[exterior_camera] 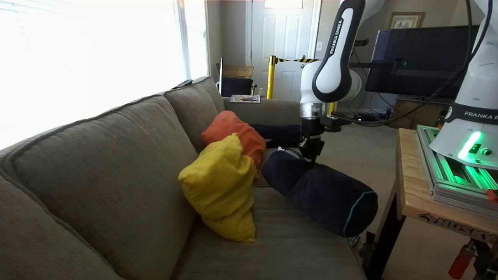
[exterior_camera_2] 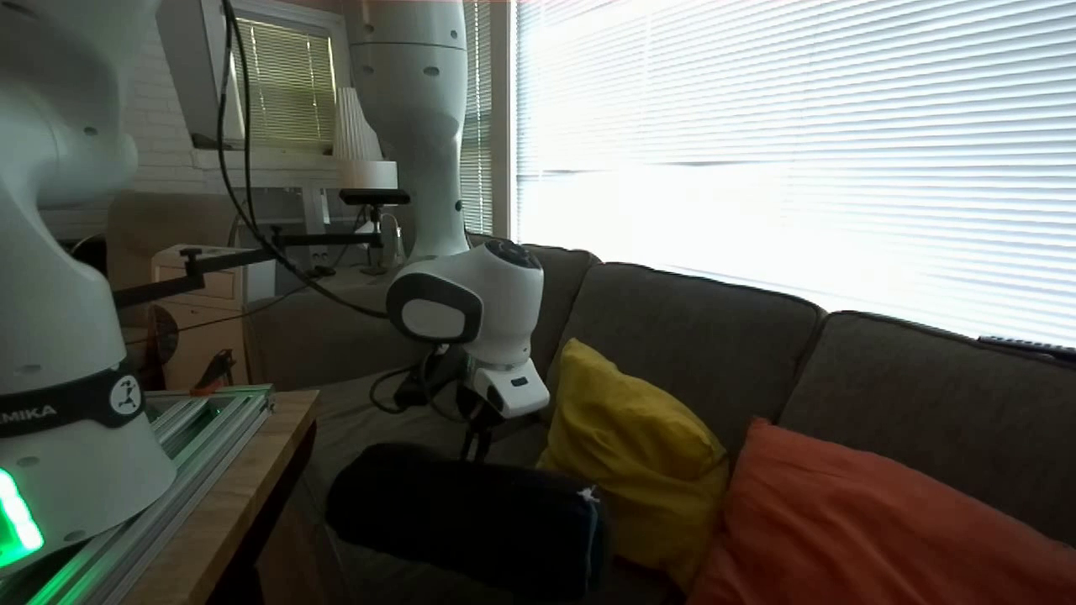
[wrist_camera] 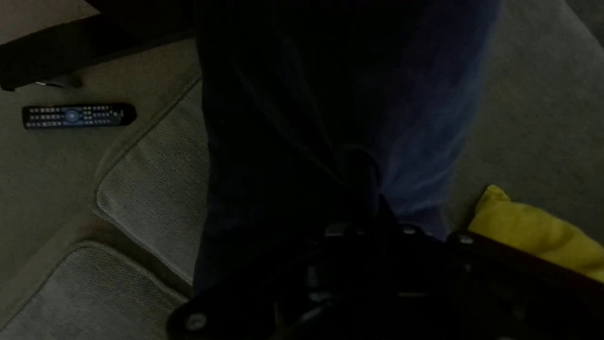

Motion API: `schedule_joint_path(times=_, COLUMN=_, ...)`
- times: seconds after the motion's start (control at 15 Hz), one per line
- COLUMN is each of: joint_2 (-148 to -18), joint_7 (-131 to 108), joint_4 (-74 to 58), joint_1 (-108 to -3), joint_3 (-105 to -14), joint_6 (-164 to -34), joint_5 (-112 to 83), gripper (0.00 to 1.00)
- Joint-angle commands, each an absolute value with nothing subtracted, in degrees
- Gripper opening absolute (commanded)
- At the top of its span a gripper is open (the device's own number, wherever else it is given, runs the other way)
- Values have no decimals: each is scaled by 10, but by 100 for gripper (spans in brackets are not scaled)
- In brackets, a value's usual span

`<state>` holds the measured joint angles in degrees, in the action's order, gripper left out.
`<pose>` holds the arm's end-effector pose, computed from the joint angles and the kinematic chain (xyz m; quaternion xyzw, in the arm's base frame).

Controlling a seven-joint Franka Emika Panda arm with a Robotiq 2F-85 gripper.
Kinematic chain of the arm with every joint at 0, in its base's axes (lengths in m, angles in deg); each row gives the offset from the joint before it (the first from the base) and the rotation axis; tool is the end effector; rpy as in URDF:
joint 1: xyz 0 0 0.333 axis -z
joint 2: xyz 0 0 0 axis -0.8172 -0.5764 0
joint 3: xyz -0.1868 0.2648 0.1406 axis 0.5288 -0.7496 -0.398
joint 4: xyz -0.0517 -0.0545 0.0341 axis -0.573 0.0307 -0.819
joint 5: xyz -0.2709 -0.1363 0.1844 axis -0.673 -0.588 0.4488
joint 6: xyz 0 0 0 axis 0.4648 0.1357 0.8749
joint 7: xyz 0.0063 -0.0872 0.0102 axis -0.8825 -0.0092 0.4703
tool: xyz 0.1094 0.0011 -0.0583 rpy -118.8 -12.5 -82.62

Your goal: Put the sausage pillow in front of the yellow pillow

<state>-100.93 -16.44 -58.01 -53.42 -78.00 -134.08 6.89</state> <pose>0.4301 0.0944 0.1097 -0.9828 0.1475 0.0799 0.0777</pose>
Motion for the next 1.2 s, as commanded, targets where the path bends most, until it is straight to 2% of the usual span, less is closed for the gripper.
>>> schedule_joint_path(times=0.0, joint_2=-1018, joint_7=-184, joint_4=-566, joint_1=-480, joint_3=-806, joint_6=-1367, joint_5=120, gripper=1)
schedule_joint_path(times=0.4, joint_2=-1052, joint_7=-233, joint_4=-514, joint_1=-436, joint_3=-823, joint_6=-1417, joint_5=170, gripper=1)
schedule_joint_path(times=0.47, joint_2=-1033, joint_7=-219, joint_4=-536, joint_1=-453, joint_3=-800, joint_6=-1397, joint_5=143, gripper=5)
schedule_joint_path(times=1.0, joint_2=-1078, joint_7=-277, joint_4=-484, joint_1=-449, joint_3=-799, joint_6=-1410, joint_5=176, gripper=1)
schedule_joint_path(times=1.13, joint_2=-1099, joint_7=-294, joint_4=-453, joint_1=-418, joint_3=-821, joint_6=-1402, joint_5=190, gripper=1)
